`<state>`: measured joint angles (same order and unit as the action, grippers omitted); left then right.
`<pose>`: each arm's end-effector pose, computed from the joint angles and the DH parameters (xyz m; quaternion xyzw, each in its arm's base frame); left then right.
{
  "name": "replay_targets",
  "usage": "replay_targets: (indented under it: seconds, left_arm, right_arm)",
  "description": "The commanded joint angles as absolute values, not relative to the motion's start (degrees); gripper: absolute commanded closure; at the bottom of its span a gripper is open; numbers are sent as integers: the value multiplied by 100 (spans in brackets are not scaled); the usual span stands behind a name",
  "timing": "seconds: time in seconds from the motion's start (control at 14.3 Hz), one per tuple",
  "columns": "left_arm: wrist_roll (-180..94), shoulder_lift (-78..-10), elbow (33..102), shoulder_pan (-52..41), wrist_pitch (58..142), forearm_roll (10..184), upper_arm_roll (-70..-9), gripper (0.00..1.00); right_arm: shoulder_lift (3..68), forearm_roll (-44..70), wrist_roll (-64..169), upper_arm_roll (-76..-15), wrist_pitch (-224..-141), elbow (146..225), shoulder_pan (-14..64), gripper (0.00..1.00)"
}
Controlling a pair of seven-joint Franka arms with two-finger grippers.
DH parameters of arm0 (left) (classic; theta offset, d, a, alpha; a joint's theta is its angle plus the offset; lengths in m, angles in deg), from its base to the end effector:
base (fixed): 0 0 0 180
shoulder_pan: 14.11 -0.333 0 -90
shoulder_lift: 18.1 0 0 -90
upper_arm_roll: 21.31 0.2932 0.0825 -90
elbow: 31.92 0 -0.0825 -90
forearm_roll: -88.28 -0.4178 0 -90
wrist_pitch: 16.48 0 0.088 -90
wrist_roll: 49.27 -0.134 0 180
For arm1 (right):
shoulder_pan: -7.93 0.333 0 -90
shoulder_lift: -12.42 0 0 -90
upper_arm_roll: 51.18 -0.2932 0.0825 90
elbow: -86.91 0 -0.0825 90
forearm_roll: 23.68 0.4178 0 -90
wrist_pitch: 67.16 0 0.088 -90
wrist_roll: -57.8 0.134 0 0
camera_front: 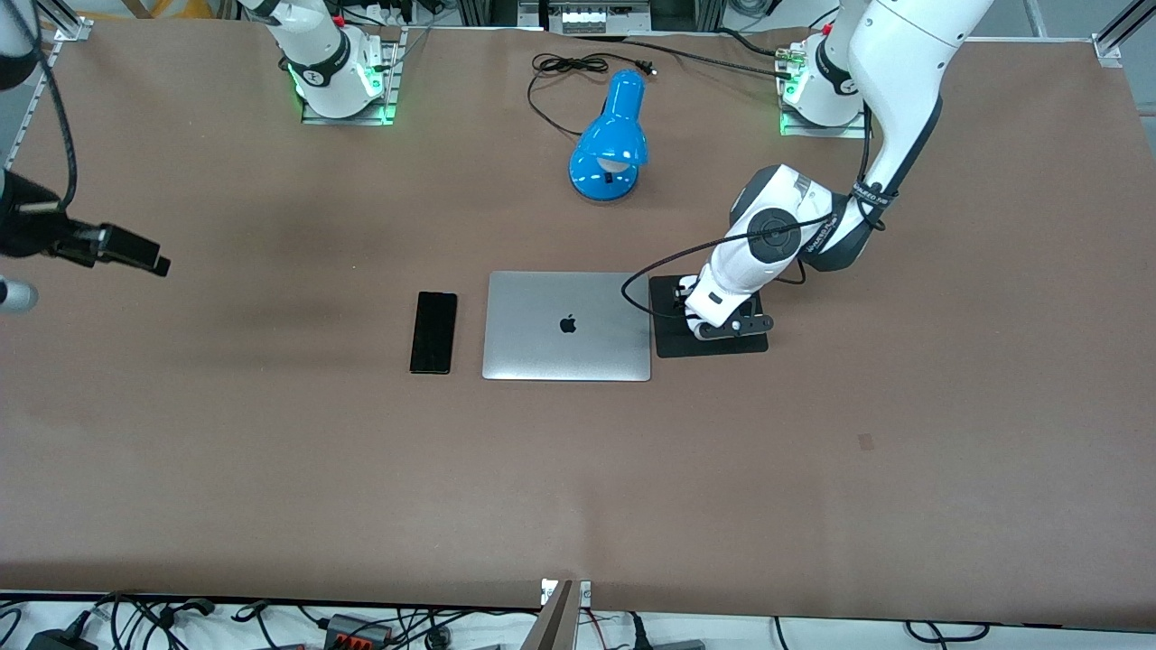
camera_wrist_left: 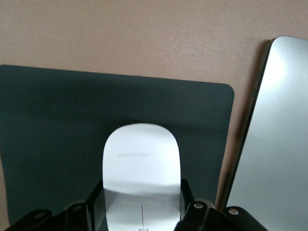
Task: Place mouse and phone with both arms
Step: 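Carry the white mouse onto the black mouse pad with the left gripper, then open the left gripper to set the mouse on the pad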
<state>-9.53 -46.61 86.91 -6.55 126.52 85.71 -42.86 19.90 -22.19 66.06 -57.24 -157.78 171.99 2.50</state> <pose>0.5120 -0.2985 0.1245 0.9926 0.0932 -0.0589 0.0510 0.6243 0.0069 0.5403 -0.9974 0.0672 0.0181 0.0185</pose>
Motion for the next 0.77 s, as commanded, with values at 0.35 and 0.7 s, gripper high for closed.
replay_targets:
  seconds: [0.35,0.7]
  left_arm:
    - [-805,-4886,8542,-699,12713,7967,-4170,68]
    - [-822,-4895,8358,-708,12643,7914,-4091,0]
  right_arm:
    - [1242,-2307,6598,-5725,-16006,18131,37,0]
    - [1673,-2272,6580,-5725,-15962,17683,37,0]
